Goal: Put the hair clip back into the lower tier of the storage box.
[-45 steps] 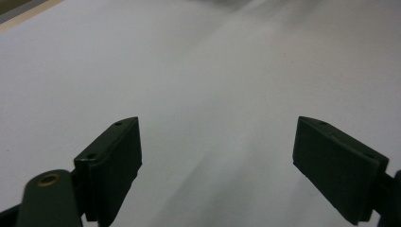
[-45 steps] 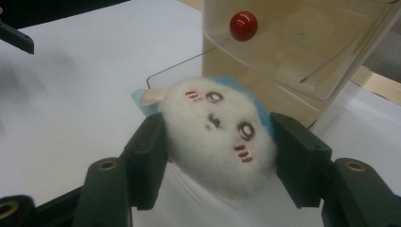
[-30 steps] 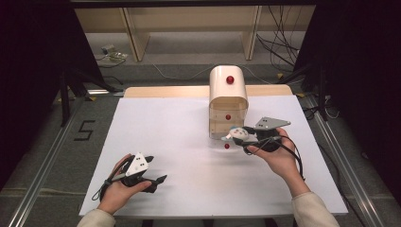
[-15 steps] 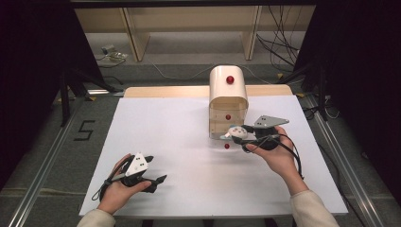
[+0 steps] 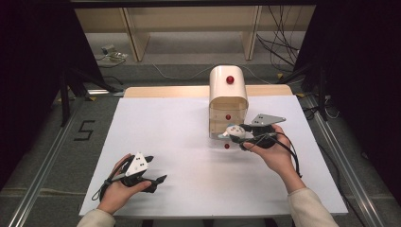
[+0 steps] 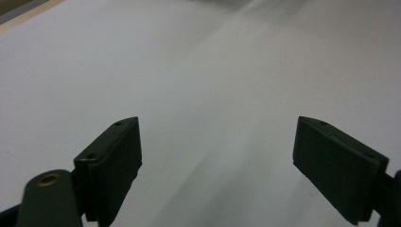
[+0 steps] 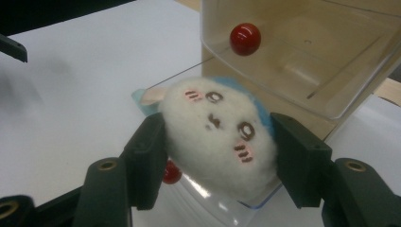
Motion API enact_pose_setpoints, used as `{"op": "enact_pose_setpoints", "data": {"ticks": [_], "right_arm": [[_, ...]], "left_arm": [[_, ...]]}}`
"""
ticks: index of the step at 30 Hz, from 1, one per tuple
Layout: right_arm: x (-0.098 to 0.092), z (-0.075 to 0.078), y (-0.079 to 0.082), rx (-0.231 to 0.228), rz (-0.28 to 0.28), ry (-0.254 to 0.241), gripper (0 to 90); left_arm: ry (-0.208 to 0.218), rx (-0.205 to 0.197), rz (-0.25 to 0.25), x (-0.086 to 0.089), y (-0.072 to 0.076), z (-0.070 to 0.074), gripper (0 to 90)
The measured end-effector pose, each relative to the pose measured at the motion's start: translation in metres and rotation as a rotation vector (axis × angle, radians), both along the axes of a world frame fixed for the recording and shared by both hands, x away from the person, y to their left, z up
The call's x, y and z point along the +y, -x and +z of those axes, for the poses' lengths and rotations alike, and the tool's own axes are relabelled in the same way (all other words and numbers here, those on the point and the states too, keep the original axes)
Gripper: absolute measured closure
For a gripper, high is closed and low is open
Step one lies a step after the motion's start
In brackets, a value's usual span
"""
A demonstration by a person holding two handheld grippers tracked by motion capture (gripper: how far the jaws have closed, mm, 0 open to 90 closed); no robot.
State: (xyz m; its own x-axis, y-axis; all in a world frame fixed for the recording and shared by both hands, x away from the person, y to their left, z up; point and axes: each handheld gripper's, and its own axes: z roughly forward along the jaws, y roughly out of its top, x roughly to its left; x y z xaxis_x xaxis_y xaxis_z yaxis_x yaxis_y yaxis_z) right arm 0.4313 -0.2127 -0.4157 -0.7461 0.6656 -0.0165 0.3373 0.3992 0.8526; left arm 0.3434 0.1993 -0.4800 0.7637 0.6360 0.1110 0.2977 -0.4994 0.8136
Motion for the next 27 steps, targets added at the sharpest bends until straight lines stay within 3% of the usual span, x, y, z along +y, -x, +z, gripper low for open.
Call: {"op": "enact_pose_setpoints", "data": {"ticks": [27], "right_arm": [[0.01,-0.006,-0.013,0.04,-0.007,-0.004,40.3]], "left_arm": [[0.002,-0.002,-0.001,0.0,0.0,0.0,16.4]]}}
